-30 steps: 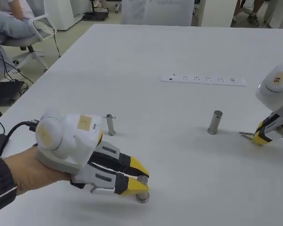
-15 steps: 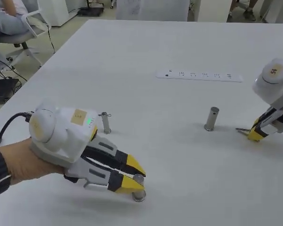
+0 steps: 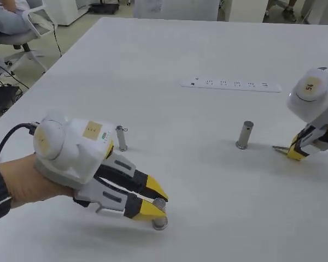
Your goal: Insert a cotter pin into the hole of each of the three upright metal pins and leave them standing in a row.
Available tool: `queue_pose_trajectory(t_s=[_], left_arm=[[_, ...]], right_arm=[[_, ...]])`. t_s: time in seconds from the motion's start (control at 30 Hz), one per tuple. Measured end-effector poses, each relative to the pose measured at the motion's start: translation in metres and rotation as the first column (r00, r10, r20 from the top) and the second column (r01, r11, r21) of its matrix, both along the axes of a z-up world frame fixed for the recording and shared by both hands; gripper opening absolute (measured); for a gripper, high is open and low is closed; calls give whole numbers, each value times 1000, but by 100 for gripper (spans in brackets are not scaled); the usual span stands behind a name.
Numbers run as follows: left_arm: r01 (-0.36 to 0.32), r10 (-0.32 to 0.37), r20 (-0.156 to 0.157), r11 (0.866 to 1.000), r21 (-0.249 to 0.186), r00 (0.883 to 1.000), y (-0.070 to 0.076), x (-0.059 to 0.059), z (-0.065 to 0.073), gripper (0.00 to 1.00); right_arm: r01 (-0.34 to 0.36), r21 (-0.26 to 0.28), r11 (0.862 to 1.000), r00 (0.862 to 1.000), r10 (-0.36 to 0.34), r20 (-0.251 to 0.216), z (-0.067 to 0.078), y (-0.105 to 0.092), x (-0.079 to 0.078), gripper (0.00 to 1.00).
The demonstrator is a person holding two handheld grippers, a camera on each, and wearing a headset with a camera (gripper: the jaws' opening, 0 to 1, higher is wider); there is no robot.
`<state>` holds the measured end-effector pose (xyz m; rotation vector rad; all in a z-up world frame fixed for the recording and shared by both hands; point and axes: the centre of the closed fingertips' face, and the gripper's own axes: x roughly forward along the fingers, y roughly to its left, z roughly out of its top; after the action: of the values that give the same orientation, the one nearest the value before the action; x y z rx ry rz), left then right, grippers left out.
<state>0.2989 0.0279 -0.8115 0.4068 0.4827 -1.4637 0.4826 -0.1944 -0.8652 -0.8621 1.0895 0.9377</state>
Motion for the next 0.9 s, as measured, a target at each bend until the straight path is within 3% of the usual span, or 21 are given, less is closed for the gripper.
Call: queue_pose_trajectory(t_s=[0.07, 0.2, 0.27, 0.4, 0.47, 0.7, 0.9], left_arm=[[-19, 19, -29, 1000, -1, 999, 0, 1, -2, 20], [-52, 48, -62, 997, -59, 997, -4, 4, 9, 26], [-64, 61, -47, 996, -66, 997, -3, 8, 13, 29], [-140, 129, -88, 981, -136, 988, 2, 18, 33, 30], [-168, 158, -72, 973, -157, 985, 6, 24, 41, 29], [-260, 248, -80, 935, -242, 966, 14, 40, 66, 20], [-278, 269, -71, 929, -244, 961, 8, 43, 68, 18]], right_arm=[[2, 7, 1000, 1000, -2, 1, 0, 0, 0, 3], [2, 14, 1000, 1000, -2, 5, 0, 1, -1, 3], [3, 15, 1000, 1000, -3, 5, 1, 1, -1, 3], [-1, 27, 1000, 1000, 1, 17, 5, 4, -4, 3], [-3, 34, 999, 1000, 2, 17, 6, 6, -8, 2], [-15, 57, 998, 1000, 15, 4, 10, 16, -26, 2], [-60, 88, 994, 998, 60, -3, 22, 34, -47, 2]])
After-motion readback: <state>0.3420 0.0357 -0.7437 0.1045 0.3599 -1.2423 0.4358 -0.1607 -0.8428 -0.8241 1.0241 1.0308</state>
